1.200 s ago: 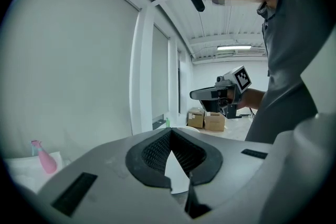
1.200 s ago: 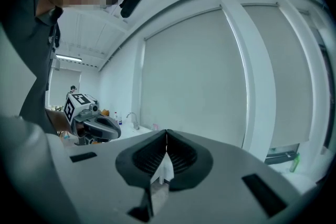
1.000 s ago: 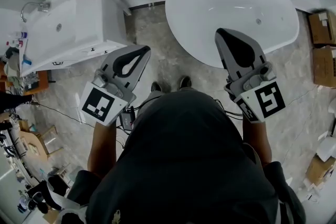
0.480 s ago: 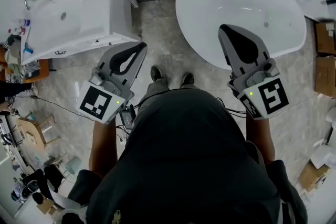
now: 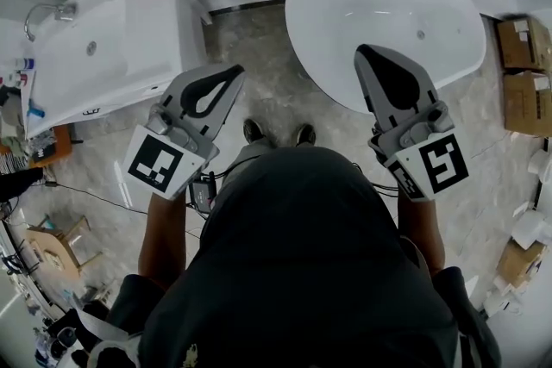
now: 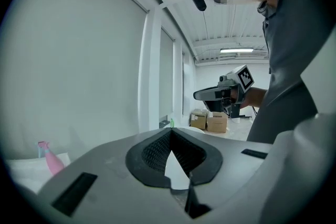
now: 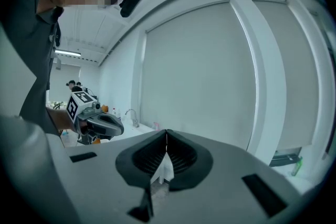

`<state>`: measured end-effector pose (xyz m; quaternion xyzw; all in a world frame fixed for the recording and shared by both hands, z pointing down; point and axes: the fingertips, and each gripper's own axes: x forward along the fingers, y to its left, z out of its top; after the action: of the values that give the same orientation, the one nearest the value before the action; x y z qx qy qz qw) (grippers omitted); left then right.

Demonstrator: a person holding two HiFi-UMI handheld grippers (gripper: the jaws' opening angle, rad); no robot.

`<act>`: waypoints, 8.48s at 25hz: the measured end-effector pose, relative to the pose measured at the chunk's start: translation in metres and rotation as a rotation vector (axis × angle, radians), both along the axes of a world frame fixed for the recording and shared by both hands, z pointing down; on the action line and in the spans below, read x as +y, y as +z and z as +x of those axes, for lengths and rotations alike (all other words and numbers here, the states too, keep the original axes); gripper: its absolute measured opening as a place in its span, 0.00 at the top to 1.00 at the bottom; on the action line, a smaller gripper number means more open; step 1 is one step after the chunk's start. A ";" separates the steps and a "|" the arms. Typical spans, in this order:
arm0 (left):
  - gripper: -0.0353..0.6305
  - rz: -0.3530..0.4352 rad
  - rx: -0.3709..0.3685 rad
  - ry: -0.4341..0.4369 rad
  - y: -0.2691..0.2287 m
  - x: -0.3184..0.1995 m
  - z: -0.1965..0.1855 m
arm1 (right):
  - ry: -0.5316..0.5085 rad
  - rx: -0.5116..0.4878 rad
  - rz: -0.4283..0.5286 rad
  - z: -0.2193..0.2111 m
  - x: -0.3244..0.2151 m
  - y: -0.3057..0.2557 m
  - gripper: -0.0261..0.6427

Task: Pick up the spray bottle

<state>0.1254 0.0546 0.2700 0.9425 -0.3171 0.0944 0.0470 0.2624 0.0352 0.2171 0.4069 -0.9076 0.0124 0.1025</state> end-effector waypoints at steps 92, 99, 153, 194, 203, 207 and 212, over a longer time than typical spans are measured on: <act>0.94 0.027 0.036 -0.106 0.005 -0.165 -0.152 | -0.063 0.071 -0.064 -0.142 -0.176 0.022 0.95; 0.94 0.013 0.016 -0.174 0.009 -0.178 -0.161 | -0.129 0.057 -0.075 -0.153 -0.207 0.028 0.95; 0.94 -0.025 0.069 -0.664 0.048 -0.179 -0.360 | -0.577 0.174 -0.097 -0.369 -0.284 0.046 0.95; 0.94 -0.207 0.074 -1.018 0.094 -0.247 -0.418 | -0.949 0.348 -0.203 -0.523 -0.418 0.171 0.78; 0.94 -0.245 0.082 -1.041 0.105 -0.265 -0.430 | -1.000 0.430 -0.236 -0.544 -0.438 0.208 0.70; 0.94 -0.267 0.084 -1.041 0.116 -0.273 -0.424 | -1.031 0.478 -0.261 -0.539 -0.443 0.233 0.64; 0.94 -0.287 0.088 -1.041 0.132 -0.287 -0.417 | -1.061 0.510 -0.293 -0.534 -0.452 0.263 0.64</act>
<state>-0.2915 -0.2328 0.4016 0.6481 -0.7237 0.0613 0.2290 -0.2712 -0.4167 0.4801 -0.1295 -0.9222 -0.0133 0.3640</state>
